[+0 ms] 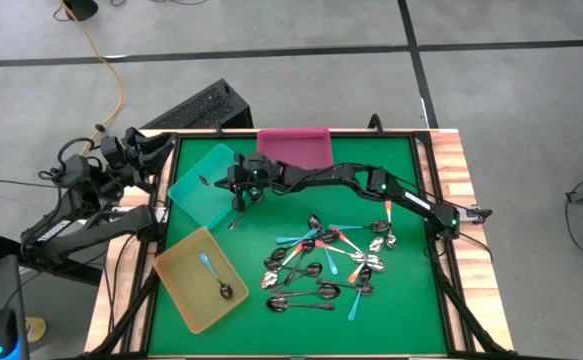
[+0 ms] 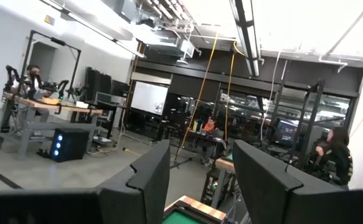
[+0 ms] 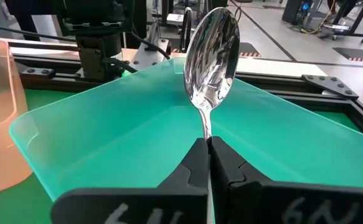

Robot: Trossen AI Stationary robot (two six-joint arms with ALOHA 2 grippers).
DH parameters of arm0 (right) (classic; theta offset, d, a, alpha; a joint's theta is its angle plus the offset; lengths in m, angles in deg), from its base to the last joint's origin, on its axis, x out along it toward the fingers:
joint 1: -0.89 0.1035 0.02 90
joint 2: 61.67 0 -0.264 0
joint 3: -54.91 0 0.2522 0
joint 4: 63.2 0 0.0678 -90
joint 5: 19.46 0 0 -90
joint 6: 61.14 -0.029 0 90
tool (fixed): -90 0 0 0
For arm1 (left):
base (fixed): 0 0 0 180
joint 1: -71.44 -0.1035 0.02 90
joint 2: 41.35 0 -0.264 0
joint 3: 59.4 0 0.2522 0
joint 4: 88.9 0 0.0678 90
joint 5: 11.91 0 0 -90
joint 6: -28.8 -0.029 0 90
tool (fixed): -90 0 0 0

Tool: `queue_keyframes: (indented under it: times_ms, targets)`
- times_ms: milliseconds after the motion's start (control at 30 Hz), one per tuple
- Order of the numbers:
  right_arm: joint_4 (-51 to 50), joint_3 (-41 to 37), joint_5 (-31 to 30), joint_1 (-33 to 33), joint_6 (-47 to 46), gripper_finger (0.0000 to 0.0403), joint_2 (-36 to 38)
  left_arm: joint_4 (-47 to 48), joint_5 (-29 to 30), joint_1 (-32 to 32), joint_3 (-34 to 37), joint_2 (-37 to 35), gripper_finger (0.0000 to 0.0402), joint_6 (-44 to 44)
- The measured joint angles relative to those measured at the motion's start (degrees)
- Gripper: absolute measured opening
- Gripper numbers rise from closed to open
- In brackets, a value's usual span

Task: Sort silverware by color (type)
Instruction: Put the orange spoon into the blue bin

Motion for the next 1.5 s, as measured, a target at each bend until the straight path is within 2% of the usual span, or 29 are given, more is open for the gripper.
queue_keyframes:
  times_ms: [100,333,500,600,767,900,1000,1100,1167,1267,1367,1500]
  targets:
    - [-0.2,0.0,-1.5,0.0,-0.1,0.0021,0.0,0.3,0.0,0.0,0.0,0.0,0.0158,0.0]
    - [-0.2,0.0,-2.9,0.0,-0.2,0.0087,0.0,0.4,0.0,0.0,0.0,0.0,0.0158,-0.1]
    - [-0.4,0.0,-2.9,0.0,-0.2,0.0116,0.3,0.4,0.0,0.0,0.0,0.0,0.0158,-0.3]
    - [-5.0,0.0,-2.9,-0.3,1.0,0.0126,2.7,0.4,0.0,0.0,0.0,0.0,0.0158,-1.2]
    - [-21.6,0.0,-4.7,-0.6,7.9,0.0129,14.6,0.9,0.0,0.0,0.0,0.0,0.0158,-1.4]
    - [-38.3,0.5,-9.1,-1.0,10.5,0.0126,29.6,2.1,-0.1,0.0,0.0,0.0,0.0158,-1.4]
    - [-54.0,0.5,-10.4,-1.5,10.2,0.0125,36.0,2.9,-0.1,0.0,0.0,0.0,0.0158,-1.4]
    - [-70.4,-0.3,-11.4,-2.0,7.4,0.0125,39.3,3.5,-0.2,0.0,0.0,0.0,0.0158,-1.4]
    - [-78.4,-0.3,-14.2,-1.9,4.6,0.0125,40.8,3.5,-0.2,0.0,0.0,0.0,0.0158,-1.4]
    - [-90.1,-0.6,-18.5,-2.1,-1.1,0.0125,46.9,4.1,-0.2,0.0,0.0,0.0,0.0158,-1.4]
    - [-98.0,-4.3,-19.3,-2.2,-6.4,0.0125,51.0,4.8,-0.2,0.0,0.0,0.0,0.0158,-1.4]
    - [-98.8,-14.8,-19.9,1.2,-14.1,0.0125,55.3,4.8,-0.2,0.0,0.0,0.0,0.0158,-1.4]
